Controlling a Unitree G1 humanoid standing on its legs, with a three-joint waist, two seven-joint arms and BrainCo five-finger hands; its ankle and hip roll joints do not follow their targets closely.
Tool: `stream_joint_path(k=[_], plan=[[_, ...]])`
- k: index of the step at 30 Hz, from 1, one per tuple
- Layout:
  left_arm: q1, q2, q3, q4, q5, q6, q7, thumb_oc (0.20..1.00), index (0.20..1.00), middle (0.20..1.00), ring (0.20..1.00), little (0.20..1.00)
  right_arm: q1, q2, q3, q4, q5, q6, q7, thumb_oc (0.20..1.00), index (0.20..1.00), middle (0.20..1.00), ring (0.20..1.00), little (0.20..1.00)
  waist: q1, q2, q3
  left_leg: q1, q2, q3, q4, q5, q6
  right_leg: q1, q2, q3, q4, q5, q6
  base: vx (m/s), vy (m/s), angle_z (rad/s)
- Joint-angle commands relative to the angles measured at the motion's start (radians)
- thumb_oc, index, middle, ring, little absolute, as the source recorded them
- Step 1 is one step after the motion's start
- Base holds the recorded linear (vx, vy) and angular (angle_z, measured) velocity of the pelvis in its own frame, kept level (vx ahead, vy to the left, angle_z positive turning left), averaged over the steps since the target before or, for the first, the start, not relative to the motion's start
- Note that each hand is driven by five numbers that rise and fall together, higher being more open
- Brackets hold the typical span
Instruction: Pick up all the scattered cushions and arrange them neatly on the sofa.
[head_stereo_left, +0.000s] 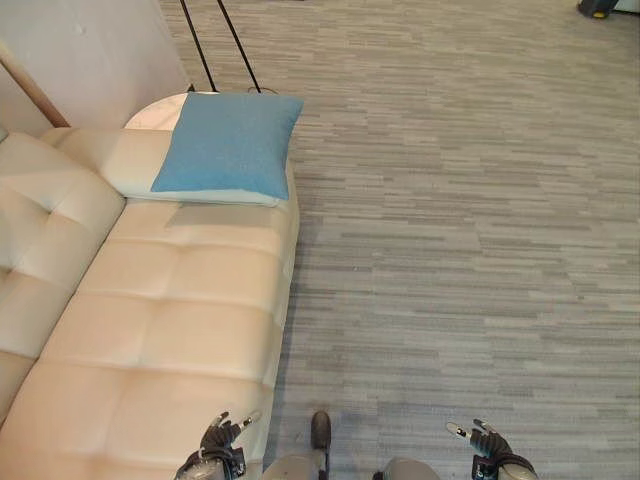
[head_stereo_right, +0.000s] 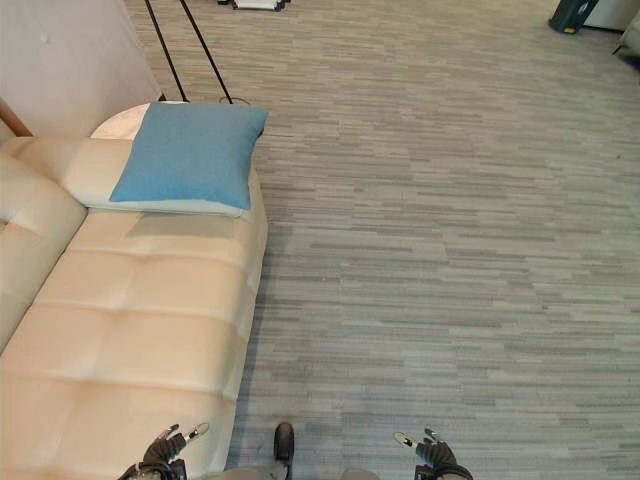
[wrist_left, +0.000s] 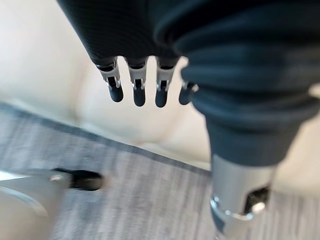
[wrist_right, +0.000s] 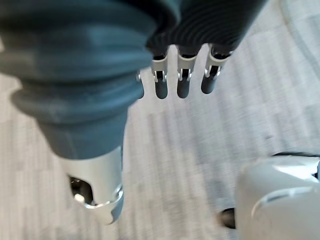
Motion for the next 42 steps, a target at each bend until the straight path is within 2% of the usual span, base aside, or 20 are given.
stream_joint_path(k=[1,4,6,10,13,15,17,21,23,25,27,28,29,33,34,35,38,39,40,42], plan=[[-0.022,0.049,0.020,-0.058,0.059,-0.018,-0.008,1.000,1.000,1.000,1.000,1.000,-0.015,-0.008,-0.032,-0.026,-0.007,-0.011,-0.001,1.000,1.000,1.000,1.000,1.000,-0.008,0.065,0.092,0.076,0.061,0.019,-0.009,-0.140,-0.087,0.026,0.027,-0.078,-0.395,0.233,-0.014,0.36,0.035,0.01],[-0.023,0.051,0.018,-0.065,0.082,-0.016,-0.021,1.000,1.000,1.000,1.000,1.000,-0.010,-0.007,-0.043,-0.012,-0.008,-0.008,-0.003,1.000,1.000,1.000,1.000,1.000,-0.013,0.075,0.101,0.115,0.074,0.025,-0.009,-0.164,-0.104,0.016,0.069,-0.082,-0.614,0.254,0.004,0.39,-0.070,-0.11],[-0.029,0.057,0.029,-0.069,0.116,-0.020,-0.038,1.000,1.000,1.000,1.000,1.000,-0.003,-0.007,-0.057,0.003,-0.020,-0.004,0.000,1.000,1.000,1.000,1.000,1.000,-0.027,0.063,0.092,0.174,0.070,0.014,-0.009,-0.197,-0.131,0.012,0.134,-0.023,-0.969,0.358,0.046,0.50,-0.178,0.09],[-0.028,0.055,0.039,-0.064,0.134,-0.028,-0.048,1.000,1.000,1.000,1.000,1.000,0.009,-0.008,-0.071,0.004,-0.037,0.001,0.004,1.000,1.000,1.000,1.000,1.000,-0.025,0.060,0.070,0.222,0.071,0.008,-0.009,-0.224,-0.147,-0.029,0.132,-0.027,-0.988,0.358,0.063,0.51,-0.184,0.10],[-0.018,0.040,0.037,-0.049,0.132,-0.030,-0.050,1.000,1.000,1.000,1.000,1.000,0.016,-0.014,-0.077,0.031,-0.025,-0.002,0.012,1.000,1.000,1.000,1.000,1.000,-0.035,0.071,0.041,0.272,0.093,-0.020,0.041,-0.229,-0.159,0.035,0.139,-0.041,-0.988,0.390,0.036,0.58,-0.226,0.08],[-0.011,0.030,0.037,-0.038,0.112,-0.025,-0.053,1.000,1.000,1.000,1.000,1.000,0.009,-0.030,-0.072,0.053,-0.027,0.000,0.014,1.000,1.000,1.000,1.000,1.000,-0.036,0.085,0.027,0.251,0.119,-0.011,0.200,-0.164,-0.193,0.092,0.161,-0.046,-0.984,0.375,0.008,0.61,-0.296,0.37],[-0.015,0.019,0.020,-0.021,0.094,-0.020,-0.053,1.000,1.000,1.000,1.000,1.000,-0.002,-0.043,-0.063,0.053,-0.001,-0.010,0.019,1.000,1.000,1.000,1.000,1.000,-0.029,0.092,0.033,0.132,0.157,-0.011,0.514,0.021,-0.233,0.187,0.188,-0.049,-0.974,0.306,-0.053,0.64,-0.460,0.12],[-0.025,0.024,-0.001,-0.030,0.088,-0.021,-0.051,1.000,1.000,1.000,1.000,1.000,-0.014,-0.058,-0.056,0.047,0.009,-0.009,0.016,1.000,1.000,1.000,1.000,1.000,-0.012,0.079,0.059,0.026,0.180,0.007,0.697,0.037,-0.213,0.255,0.199,-0.042,-0.967,0.247,-0.094,0.39,-0.307,-0.16],[-0.024,0.017,-0.011,-0.030,0.077,-0.017,-0.047,1.000,1.000,1.000,1.000,1.000,-0.022,-0.070,-0.046,0.050,-0.003,0.003,0.005,1.000,1.000,1.000,1.000,1.000,0.009,0.061,0.072,-0.111,0.117,0.006,0.635,-0.082,-0.191,0.314,0.179,-0.037,-0.980,0.228,-0.087,0.37,-0.173,0.06],[-0.013,0.016,-0.006,-0.033,0.076,-0.016,-0.047,1.000,1.000,1.000,1.000,1.000,-0.020,-0.073,-0.044,0.044,-0.008,0.008,0.009,1.000,1.000,1.000,1.000,1.000,0.014,0.058,0.063,-0.152,0.105,0.018,0.518,-0.109,-0.182,0.335,0.174,-0.042,-0.988,0.215,-0.078,0.37,-0.085,-0.17],[0.007,0.014,-0.003,-0.038,0.085,-0.011,-0.045,1.000,1.000,1.000,1.000,1.000,-0.016,-0.079,-0.030,0.045,-0.026,0.011,0.011,1.000,1.000,1.000,1.000,1.000,0.031,0.062,0.054,-0.124,0.077,0.010,0.210,-0.072,-0.175,0.377,0.181,-0.046,-0.988,0.194,-0.068,0.37,-0.034,-0.23],[0.007,0.014,-0.003,-0.039,0.085,-0.011,-0.045,1.000,1.000,1.000,1.000,1.000,-0.016,-0.079,-0.030,0.045,-0.026,0.011,0.011,1.000,1.000,1.000,1.000,1.000,0.030,0.062,0.053,-0.121,0.076,0.010,0.203,-0.068,-0.175,0.377,0.180,-0.047,-0.988,0.194,-0.068,0.43,-0.035,-0.09],[0.012,0.009,0.002,-0.023,0.090,-0.006,-0.042,1.000,1.000,1.000,1.000,1.000,-0.006,-0.082,-0.023,0.042,-0.043,0.011,0.010,1.000,1.000,1.000,1.000,1.000,0.030,0.077,0.041,-0.114,0.078,-0.005,0.003,0.031,-0.198,0.402,0.207,-0.056,-0.988,0.173,-0.069,0.29,-0.026,-0.07],[0.017,-0.001,0.021,0.016,0.090,-0.006,-0.036,1.000,1.000,1.000,1.000,1.000,-0.006,-0.080,-0.018,0.049,-0.057,0.012,0.012,1.000,1.000,1.000,1.000,1.000,0.023,0.079,0.032,-0.180,0.083,0.050,-0.009,0.024,-0.231,0.465,0.219,-0.067,-0.988,0.146,-0.068,0.51,0.008,-0.01],[0.030,-0.002,0.038,0.021,0.090,-0.003,-0.036,1.000,1.000,1.000,1.000,1.000,-0.009,-0.071,-0.017,0.043,-0.060,0.013,0.016,1.000,1.000,1.000,1.000,1.000,0.022,0.074,0.018,-0.156,0.101,0.169,-0.009,0.041,-0.233,0.516,0.222,-0.067,-0.987,0.117,-0.059,0.44,0.049,-0.19],[0.031,-0.001,0.038,0.020,0.090,-0.002,-0.036,1.000,1.000,1.000,1.000,1.000,-0.008,-0.070,-0.017,0.043,-0.060,0.013,0.016,1.000,1.000,1.000,1.000,1.000,0.029,0.069,0.022,-0.147,0.099,0.178,-0.009,0.037,-0.233,0.523,0.216,-0.060,-0.988,0.115,-0.057,0.60,0.078,-0.25],[0.049,-0.009,0.052,0.028,0.075,-0.005,-0.032,1.000,1.000,1.000,1.000,1.000,0.000,-0.054,-0.005,0.042,-0.082,0.018,0.028,1.000,1.000,1.000,1.000,1.000,0.047,0.046,-0.022,-0.111,0.070,0.186,-0.009,0.034,-0.175,0.544,0.169,-0.073,-0.921,0.094,-0.027,0.66,0.198,0.12],[0.047,-0.010,0.051,0.060,0.071,0.003,-0.030,1.000,1.000,1.000,1.000,1.000,-0.003,-0.034,-0.006,0.076,-0.085,0.026,0.034,1.000,1.000,1.000,1.000,1.000,0.062,0.019,-0.046,-0.068,0.043,0.180,-0.009,-0.009,-0.138,0.496,0.103,-0.086,-0.721,0.179,0.033,0.36,0.144,-0.01],[0.047,-0.009,0.051,0.060,0.071,0.003,-0.030,1.000,1.000,1.000,1.000,1.000,-0.003,-0.034,-0.006,0.077,-0.085,0.026,0.034,1.000,1.000,1.000,1.000,1.000,0.063,0.017,-0.047,-0.069,0.042,0.181,-0.009,-0.010,-0.137,0.492,0.101,-0.085,-0.716,0.176,0.034,0.51,0.223,0.00],[0.044,0.000,0.051,0.046,0.058,0.004,-0.021,1.000,1.000,1.000,1.000,1.000,-0.008,-0.017,-0.001,0.078,-0.074,0.024,0.042,1.000,1.000,1.000,1.000,1.000,0.065,-0.001,-0.033,-0.016,0.019,0.171,-0.009,-0.061,-0.098,0.387,0.049,-0.068,-0.441,0.351,0.098,0.33,0.198,0.21]])
